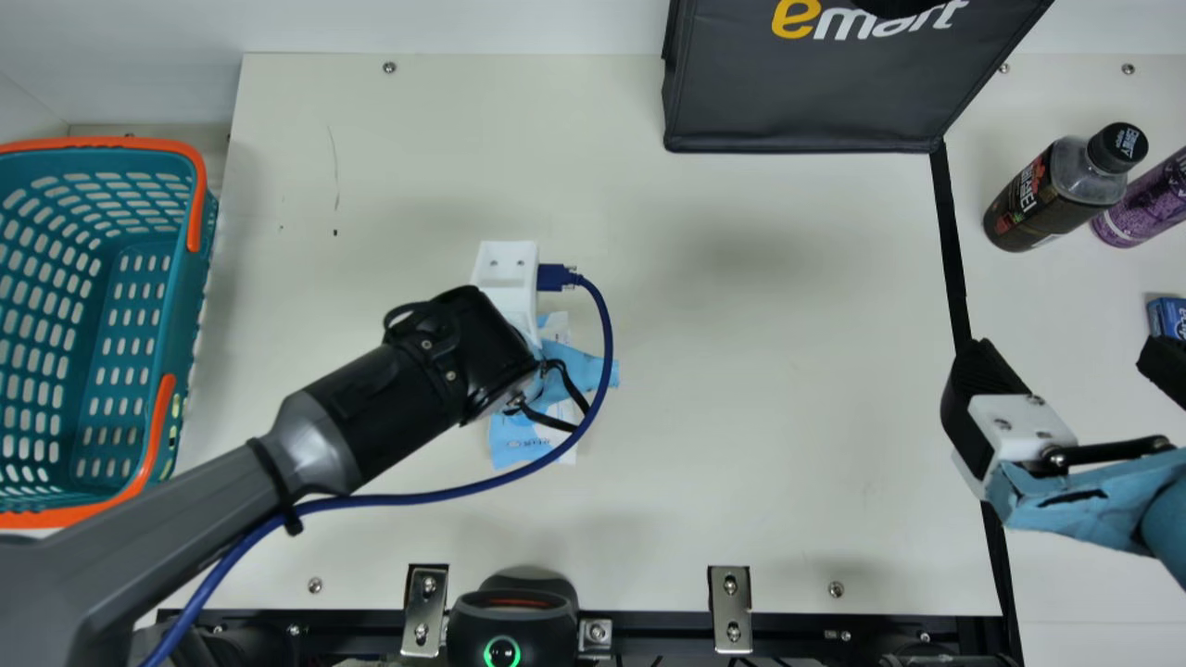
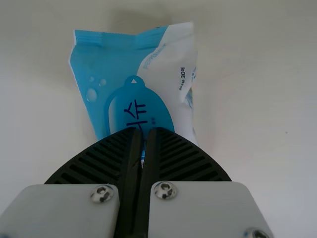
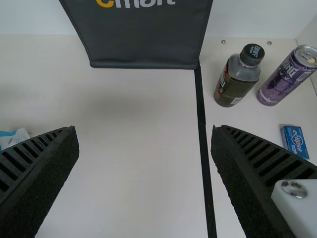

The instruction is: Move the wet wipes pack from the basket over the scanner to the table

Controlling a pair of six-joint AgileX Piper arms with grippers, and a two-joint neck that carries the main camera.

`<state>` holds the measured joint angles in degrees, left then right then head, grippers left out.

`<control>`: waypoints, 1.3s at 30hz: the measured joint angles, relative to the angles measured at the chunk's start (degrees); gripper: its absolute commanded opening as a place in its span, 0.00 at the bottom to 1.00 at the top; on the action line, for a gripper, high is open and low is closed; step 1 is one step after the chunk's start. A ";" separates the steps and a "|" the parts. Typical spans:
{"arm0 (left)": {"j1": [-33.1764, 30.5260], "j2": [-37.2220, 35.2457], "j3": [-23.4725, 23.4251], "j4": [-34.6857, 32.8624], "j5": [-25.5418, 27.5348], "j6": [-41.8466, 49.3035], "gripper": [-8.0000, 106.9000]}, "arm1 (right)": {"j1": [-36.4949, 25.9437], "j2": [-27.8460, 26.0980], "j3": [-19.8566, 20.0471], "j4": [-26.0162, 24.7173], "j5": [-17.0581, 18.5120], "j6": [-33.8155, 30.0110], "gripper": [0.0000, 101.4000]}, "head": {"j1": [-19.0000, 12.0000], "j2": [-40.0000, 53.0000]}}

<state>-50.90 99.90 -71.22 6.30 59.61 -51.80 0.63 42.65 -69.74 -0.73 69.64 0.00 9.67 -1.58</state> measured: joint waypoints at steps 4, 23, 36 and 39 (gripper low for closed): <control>-0.14 1.15 0.68 0.00 -0.87 -0.26 0.00 | 0.00 0.00 0.00 0.00 0.00 0.00 0.94 | 0.00 0.00; -1.96 -3.20 -4.03 1.57 4.57 -1.18 0.12 | 0.00 0.00 0.00 0.00 0.06 0.00 0.94 | -0.09 0.00; -1.96 -3.83 -5.00 0.47 6.07 -1.96 0.49 | 0.00 0.00 0.00 0.00 0.06 0.00 0.94 | 0.00 0.00; -1.85 -3.69 -5.00 0.27 6.07 -2.22 0.58 | 0.00 0.00 0.00 0.00 0.06 0.00 0.94 | 0.00 -0.09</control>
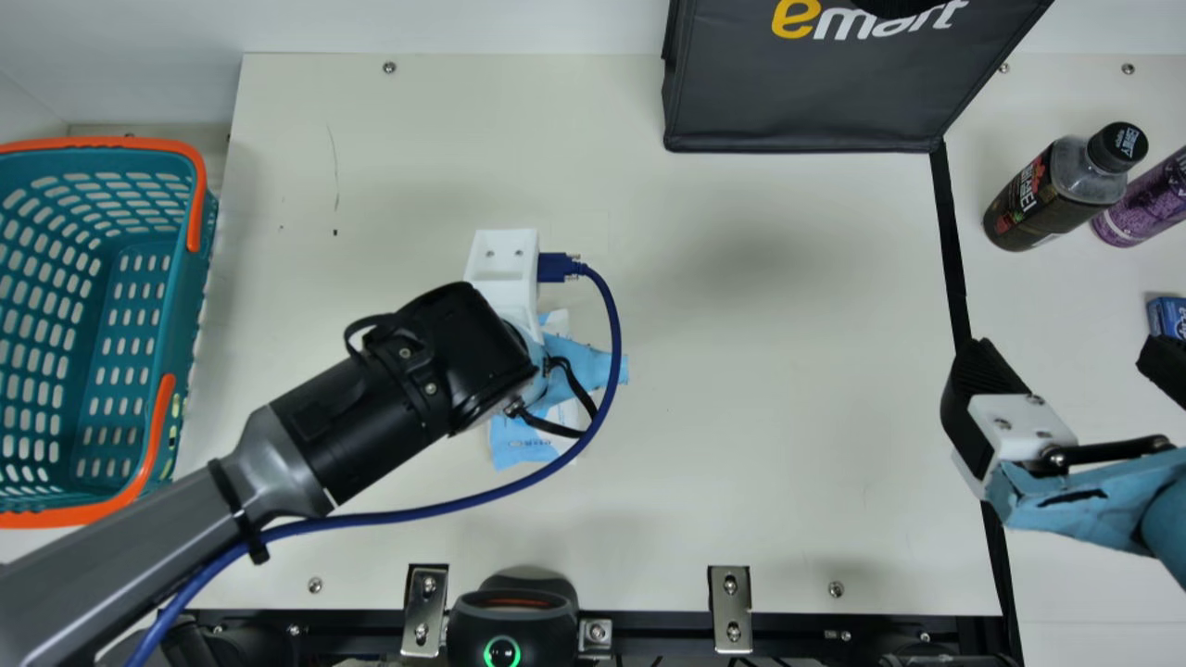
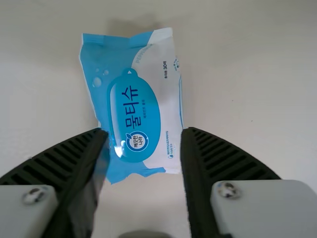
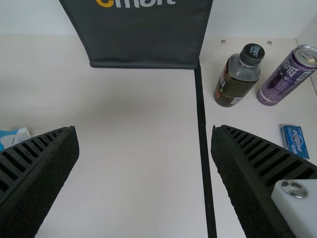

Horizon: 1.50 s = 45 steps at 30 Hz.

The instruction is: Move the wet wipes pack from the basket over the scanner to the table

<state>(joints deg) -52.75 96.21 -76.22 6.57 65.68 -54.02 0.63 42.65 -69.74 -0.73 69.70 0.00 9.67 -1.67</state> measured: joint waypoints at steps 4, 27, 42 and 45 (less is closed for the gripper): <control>0.11 0.38 0.00 -0.15 0.00 -0.13 0.70 | 0.00 0.00 0.00 0.00 0.00 0.00 0.94 | -0.09 0.09; 1.27 4.35 5.55 0.03 -6.02 -2.27 0.85 | 0.00 0.00 0.00 0.00 -0.06 0.00 0.94 | -0.09 0.09; 1.42 7.22 9.75 1.22 -13.31 -3.93 0.85 | 0.00 0.00 0.00 0.00 -0.06 0.00 0.94 | -0.09 0.09; 1.31 7.44 10.14 1.76 -14.36 -4.36 0.68 | 0.00 0.00 0.00 0.00 -0.06 0.00 0.94 | 0.00 0.09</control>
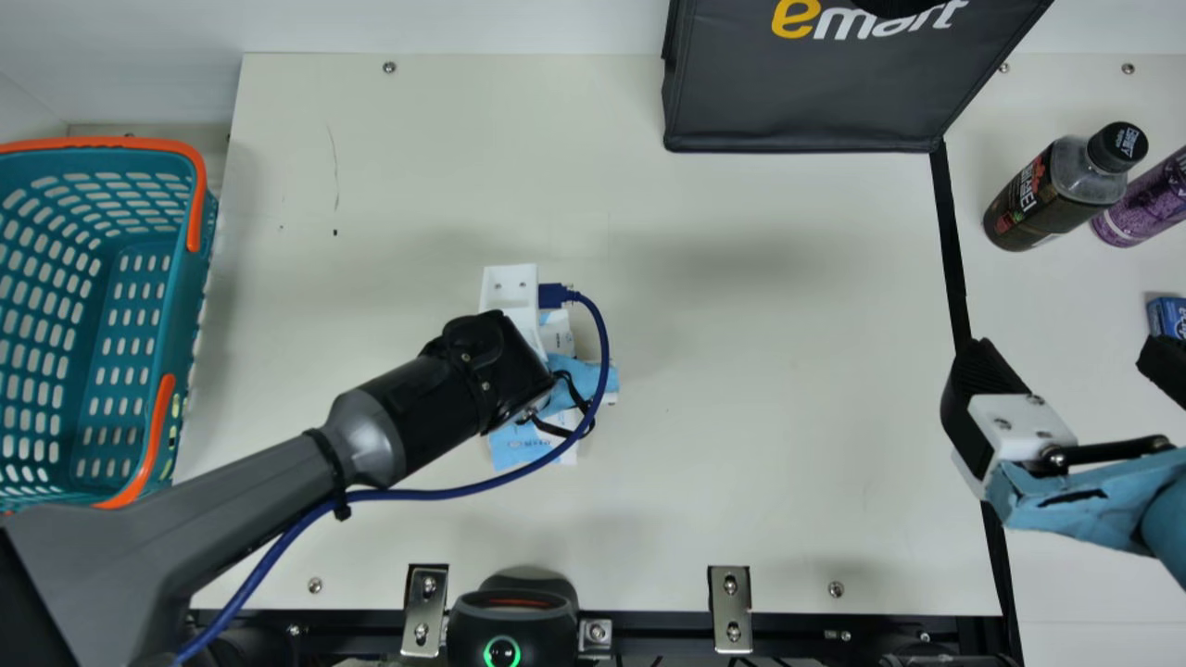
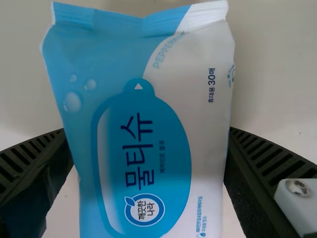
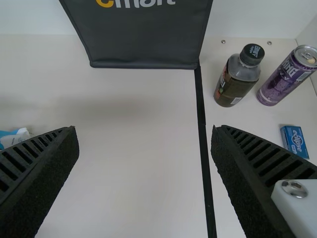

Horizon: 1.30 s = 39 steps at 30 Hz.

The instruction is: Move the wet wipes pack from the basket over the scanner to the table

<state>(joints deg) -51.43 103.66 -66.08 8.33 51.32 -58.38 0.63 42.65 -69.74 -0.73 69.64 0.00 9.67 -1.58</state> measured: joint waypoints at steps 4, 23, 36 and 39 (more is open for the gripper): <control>-0.38 0.12 0.36 0.88 -0.87 -0.57 0.45 | 0.00 0.00 0.00 0.00 0.00 0.00 0.94 | 0.00 0.00; -3.97 -3.08 2.97 13.64 -3.55 -8.10 0.00 | 0.00 0.00 0.00 0.00 0.01 0.00 0.94 | 0.00 0.00; -4.72 -3.08 5.46 20.31 -4.79 -12.21 0.00 | 0.00 0.00 0.00 0.00 0.01 0.00 0.94 | 0.00 0.00; -4.79 -3.08 5.46 20.19 -4.79 -12.08 0.00 | 0.00 0.00 0.00 0.00 0.01 0.00 0.94 | 0.00 0.00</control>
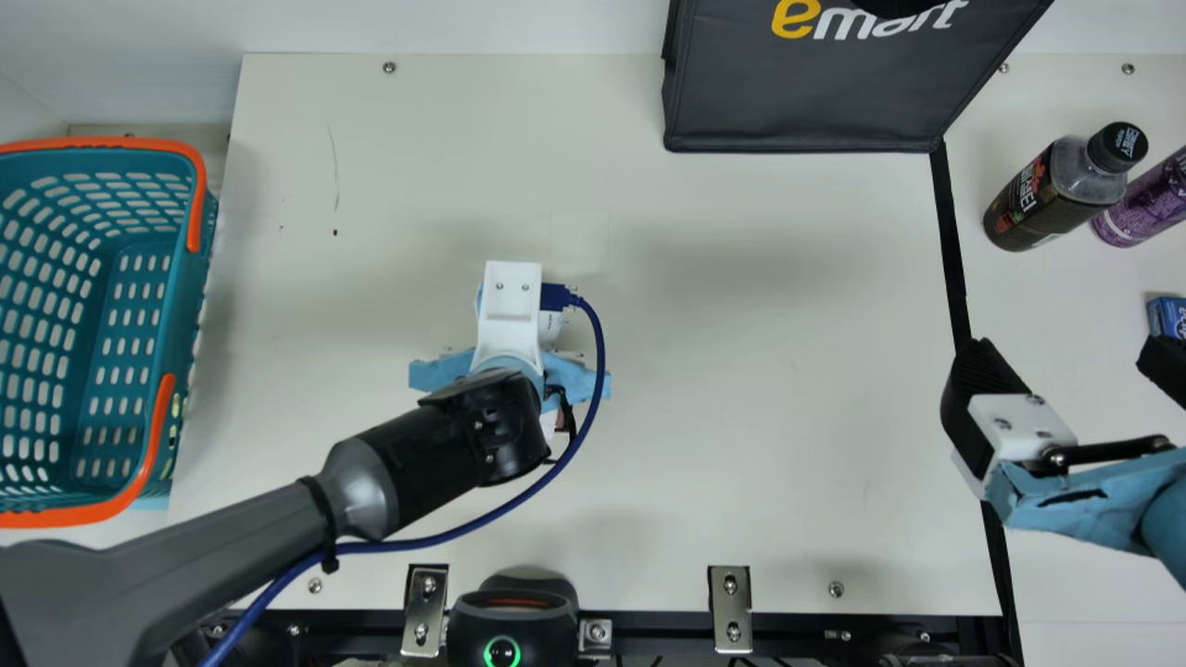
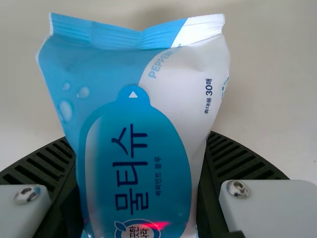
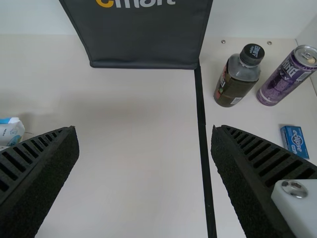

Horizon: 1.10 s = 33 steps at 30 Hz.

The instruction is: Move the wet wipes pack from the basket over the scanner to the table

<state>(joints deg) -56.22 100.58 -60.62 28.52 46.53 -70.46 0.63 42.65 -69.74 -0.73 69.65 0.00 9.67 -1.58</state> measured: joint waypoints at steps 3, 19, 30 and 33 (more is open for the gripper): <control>0.00 -0.13 0.00 -0.59 -0.93 0.27 0.00 | 0.00 0.00 0.00 0.00 0.00 0.00 0.94 | -0.09 0.00; 1.98 -2.27 2.06 -7.60 -10.37 2.12 0.00 | 0.00 0.00 0.00 0.00 -0.08 0.00 0.94 | 0.00 0.00; 2.91 -2.61 2.68 -14.80 -9.83 7.91 0.00 | 0.00 0.00 0.00 0.00 -0.08 0.00 0.94 | 0.00 0.00; 3.39 -2.37 2.30 -18.30 -8.10 11.22 0.00 | 0.00 0.00 0.00 0.00 -0.08 0.00 0.94 | 0.00 -0.09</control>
<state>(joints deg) -52.83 98.21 -58.32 10.23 38.42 -59.24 0.63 42.65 -69.74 -0.73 69.57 0.00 9.67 -1.67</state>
